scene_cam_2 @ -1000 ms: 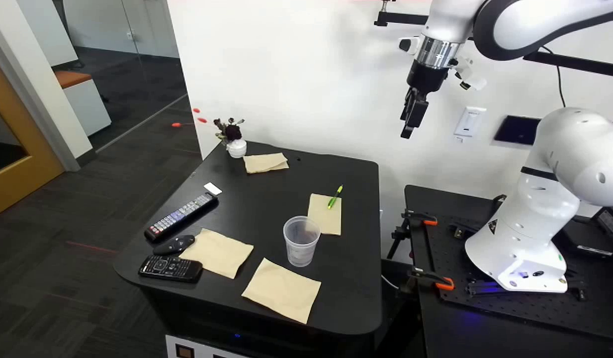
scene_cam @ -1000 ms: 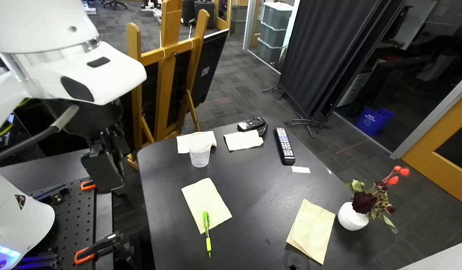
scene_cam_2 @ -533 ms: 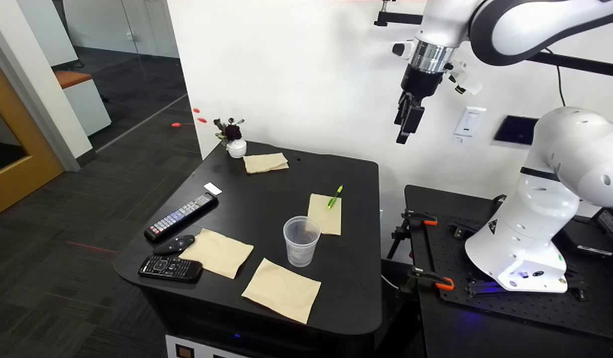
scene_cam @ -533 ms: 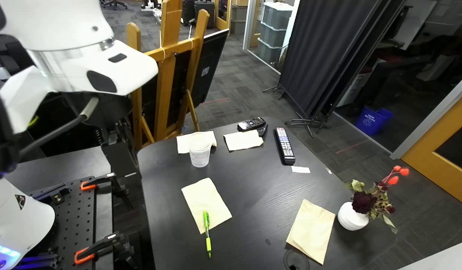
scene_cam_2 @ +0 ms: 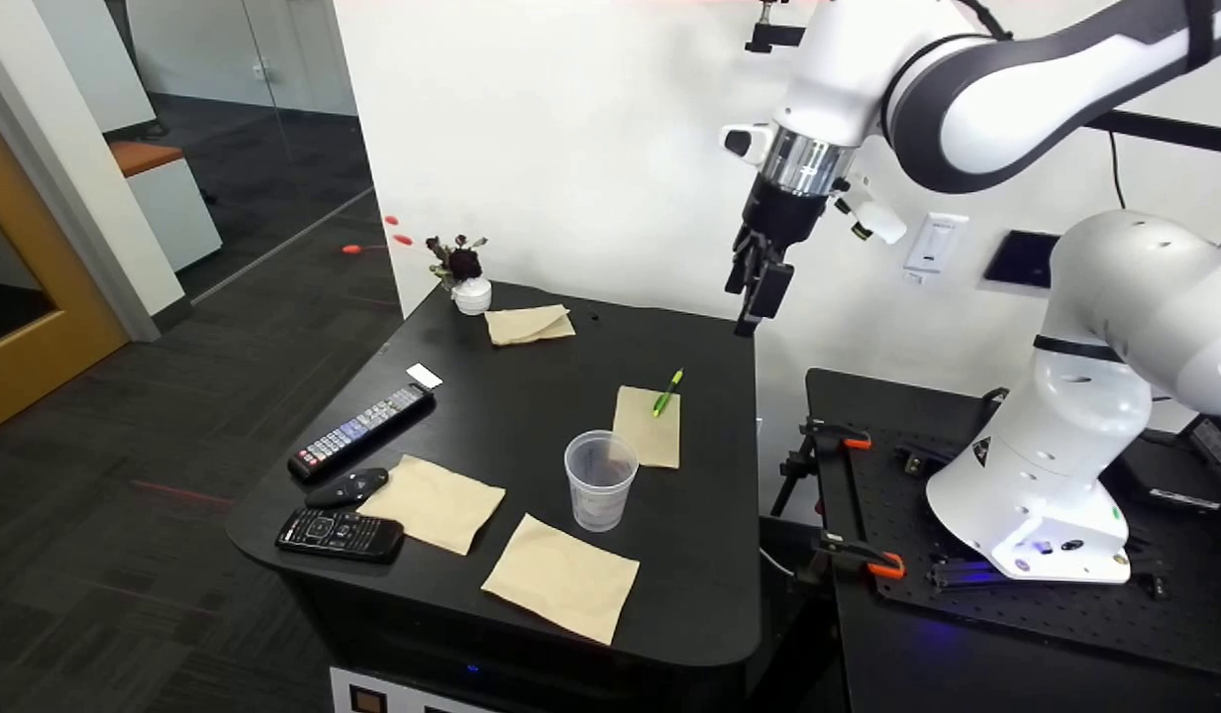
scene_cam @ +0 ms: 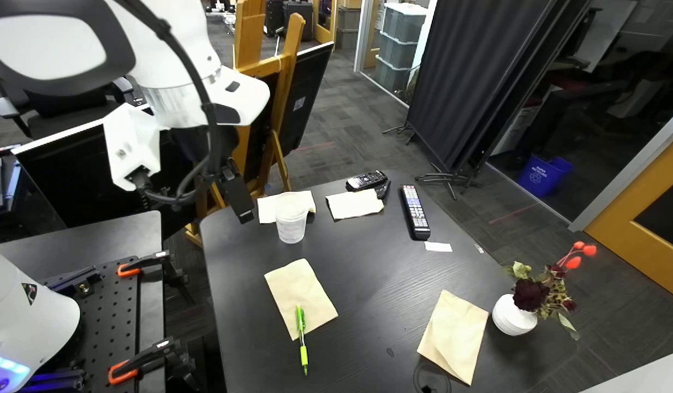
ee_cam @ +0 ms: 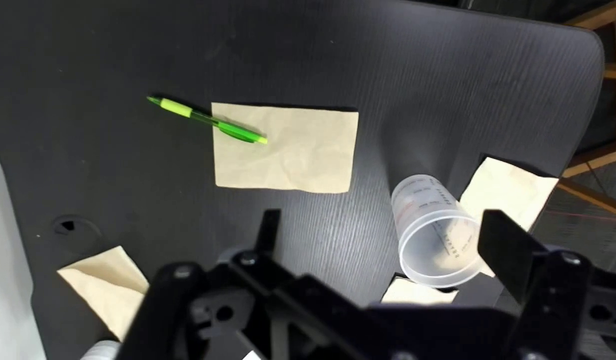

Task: Move the cup to the right

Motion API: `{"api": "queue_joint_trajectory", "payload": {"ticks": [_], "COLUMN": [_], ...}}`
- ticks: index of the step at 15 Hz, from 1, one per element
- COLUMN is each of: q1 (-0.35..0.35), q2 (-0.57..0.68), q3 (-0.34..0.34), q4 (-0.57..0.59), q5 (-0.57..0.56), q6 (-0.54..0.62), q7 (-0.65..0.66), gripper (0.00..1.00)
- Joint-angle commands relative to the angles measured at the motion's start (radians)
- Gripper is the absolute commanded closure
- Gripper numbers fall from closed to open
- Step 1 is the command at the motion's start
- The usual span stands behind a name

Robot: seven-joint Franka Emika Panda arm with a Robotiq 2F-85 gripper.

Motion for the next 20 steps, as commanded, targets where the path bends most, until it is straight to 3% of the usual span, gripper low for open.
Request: {"api": "queue_joint_trajectory", "payload": {"ticks": [1, 10, 14, 20], "q1": [0.023, 0.013, 0.0, 0.026], "q2": [0.151, 0.465, 0.557, 0.671], "q3": [0.049, 0.151, 0.18, 0.143], "q4": [0.037, 0.146, 0.195, 0.277], "q5": [0.031, 0.0, -0.111, -0.286], "q6": [0.112, 0.304, 0.371, 0.376], "q7": [0.045, 0.236, 0.416, 0.641], "gripper": [0.0, 0.0, 0.0, 0.0]}}
